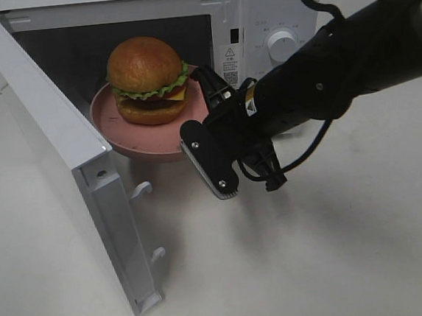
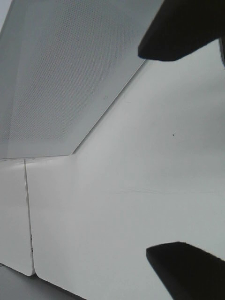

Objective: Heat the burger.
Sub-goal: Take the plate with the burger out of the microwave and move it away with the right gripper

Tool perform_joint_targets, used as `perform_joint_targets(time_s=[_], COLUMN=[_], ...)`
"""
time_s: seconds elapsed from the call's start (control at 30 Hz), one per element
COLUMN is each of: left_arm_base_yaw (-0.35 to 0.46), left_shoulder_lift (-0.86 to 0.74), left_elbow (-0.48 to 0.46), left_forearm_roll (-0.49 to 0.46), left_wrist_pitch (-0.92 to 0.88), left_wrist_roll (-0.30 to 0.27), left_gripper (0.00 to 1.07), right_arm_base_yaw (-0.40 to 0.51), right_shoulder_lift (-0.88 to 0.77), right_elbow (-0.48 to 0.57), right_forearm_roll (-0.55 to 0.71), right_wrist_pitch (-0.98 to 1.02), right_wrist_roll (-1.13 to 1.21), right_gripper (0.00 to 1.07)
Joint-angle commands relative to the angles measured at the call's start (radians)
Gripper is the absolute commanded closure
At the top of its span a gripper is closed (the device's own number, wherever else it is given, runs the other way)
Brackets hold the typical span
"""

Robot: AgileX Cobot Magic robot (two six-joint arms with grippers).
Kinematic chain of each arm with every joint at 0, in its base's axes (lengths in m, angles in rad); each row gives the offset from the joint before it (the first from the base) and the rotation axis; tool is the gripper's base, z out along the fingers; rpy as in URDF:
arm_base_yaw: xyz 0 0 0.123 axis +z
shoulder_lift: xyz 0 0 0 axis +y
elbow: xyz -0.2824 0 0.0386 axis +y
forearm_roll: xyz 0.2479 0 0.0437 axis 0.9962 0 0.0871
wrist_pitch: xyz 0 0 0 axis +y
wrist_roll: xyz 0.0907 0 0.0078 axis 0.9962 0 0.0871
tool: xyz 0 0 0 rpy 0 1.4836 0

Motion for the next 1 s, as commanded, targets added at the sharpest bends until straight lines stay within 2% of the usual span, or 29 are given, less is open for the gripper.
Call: perform_joint_targets(time_s=[0.03, 0.43, 1.0], left_arm_base_yaw=[-0.001, -0.001, -0.001], left_shoulder_lift=[-0.020, -0.020, -0.020], left_elbow=[0.002, 0.002, 0.002], left_forearm_roll=[-0.001, -0.001, -0.001], left_wrist_pitch=[0.000, 0.000, 0.000], left_wrist_roll=[-0.006, -0.006, -0.006], left_gripper=[0.06, 0.06, 0.06], right_arm_base_yaw=[-0.018, -0.018, -0.018], right_shoulder_lift=[-0.079, -0.222, -0.472], right_elbow=[0.058, 0.182, 0.335], right_forearm_roll=[0.020, 0.034, 0.034], right_wrist_pitch=[-0.073, -0.072, 0.029], right_wrist_roll=[0.030, 0.038, 0.039], right_gripper=[1.07, 1.07, 1.07])
